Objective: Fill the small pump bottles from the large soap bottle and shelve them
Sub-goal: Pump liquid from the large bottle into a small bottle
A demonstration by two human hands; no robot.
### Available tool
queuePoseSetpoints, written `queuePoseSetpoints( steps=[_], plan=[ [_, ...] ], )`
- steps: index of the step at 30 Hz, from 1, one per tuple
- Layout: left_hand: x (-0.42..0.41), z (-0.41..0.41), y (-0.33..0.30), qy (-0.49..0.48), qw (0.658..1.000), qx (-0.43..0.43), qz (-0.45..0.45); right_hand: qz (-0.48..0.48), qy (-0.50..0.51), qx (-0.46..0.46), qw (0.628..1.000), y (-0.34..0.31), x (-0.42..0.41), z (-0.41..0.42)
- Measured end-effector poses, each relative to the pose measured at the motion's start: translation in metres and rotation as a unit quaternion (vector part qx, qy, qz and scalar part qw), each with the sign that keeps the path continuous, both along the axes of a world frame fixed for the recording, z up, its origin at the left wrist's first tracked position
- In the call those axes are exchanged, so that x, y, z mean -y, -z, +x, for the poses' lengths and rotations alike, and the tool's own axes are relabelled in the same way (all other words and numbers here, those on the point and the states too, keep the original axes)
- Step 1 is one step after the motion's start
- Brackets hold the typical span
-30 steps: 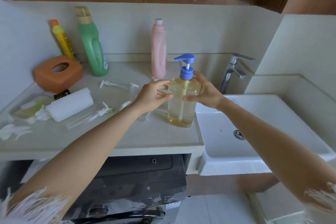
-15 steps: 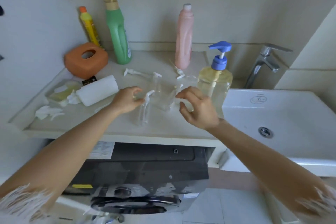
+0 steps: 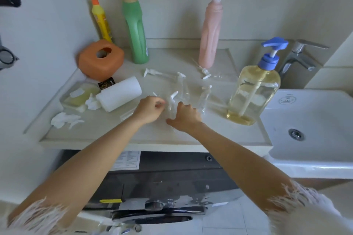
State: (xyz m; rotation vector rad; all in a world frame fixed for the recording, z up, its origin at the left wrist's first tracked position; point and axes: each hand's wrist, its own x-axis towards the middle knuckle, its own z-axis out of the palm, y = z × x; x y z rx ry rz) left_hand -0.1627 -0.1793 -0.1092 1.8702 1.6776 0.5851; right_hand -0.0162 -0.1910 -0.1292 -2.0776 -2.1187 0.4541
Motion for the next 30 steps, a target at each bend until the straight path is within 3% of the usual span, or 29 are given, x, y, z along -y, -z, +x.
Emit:
queuePoseSetpoints(
  steps=[2,5,8,9,11,14,18,22,24,25,28,30],
  plan=[
    [-0.001,-0.005,-0.004,0.007,0.998,0.054,-0.037,-0.006,0.017,-0.044,0.999,-0.001,0.001,-0.001],
    [-0.003,-0.005,-0.016,-0.005,0.986,0.151,-0.075,-0.001,0.048,-0.251,0.967,-0.003,0.012,0.011],
    [-0.002,0.001,-0.033,-0.029,0.954,0.277,-0.109,-0.057,0.059,-0.524,0.848,-0.011,0.029,0.027],
    [0.001,0.004,-0.037,-0.029,0.936,0.328,-0.127,-0.083,0.056,-0.586,0.804,-0.013,0.035,0.033],
    [0.007,0.012,-0.042,-0.015,0.895,0.420,-0.148,-0.113,0.053,-0.646,0.753,-0.017,0.044,0.043],
    [0.017,0.024,-0.046,0.029,0.851,0.503,-0.147,-0.144,0.011,-0.657,0.740,-0.023,0.053,0.056],
    [0.025,0.036,-0.048,0.050,0.849,0.511,-0.126,-0.168,0.018,-0.646,0.744,-0.025,0.062,0.062],
    [0.031,0.047,-0.046,-0.026,0.868,0.491,-0.071,0.029,-0.038,-0.472,0.880,-0.019,0.069,0.067],
    [0.033,0.052,-0.045,-0.079,0.876,0.473,-0.051,0.065,-0.036,-0.423,0.903,-0.019,0.069,0.072],
    [0.033,0.053,-0.044,-0.097,0.875,0.472,-0.047,0.033,-0.016,-0.453,0.891,-0.022,0.069,0.075],
    [0.036,0.055,-0.042,-0.101,0.861,0.496,-0.054,-0.102,0.050,-0.579,0.807,-0.027,0.071,0.081],
    [0.039,0.057,-0.040,-0.093,0.853,0.512,-0.049,-0.096,0.048,-0.624,0.774,-0.024,0.072,0.087]
  ],
)
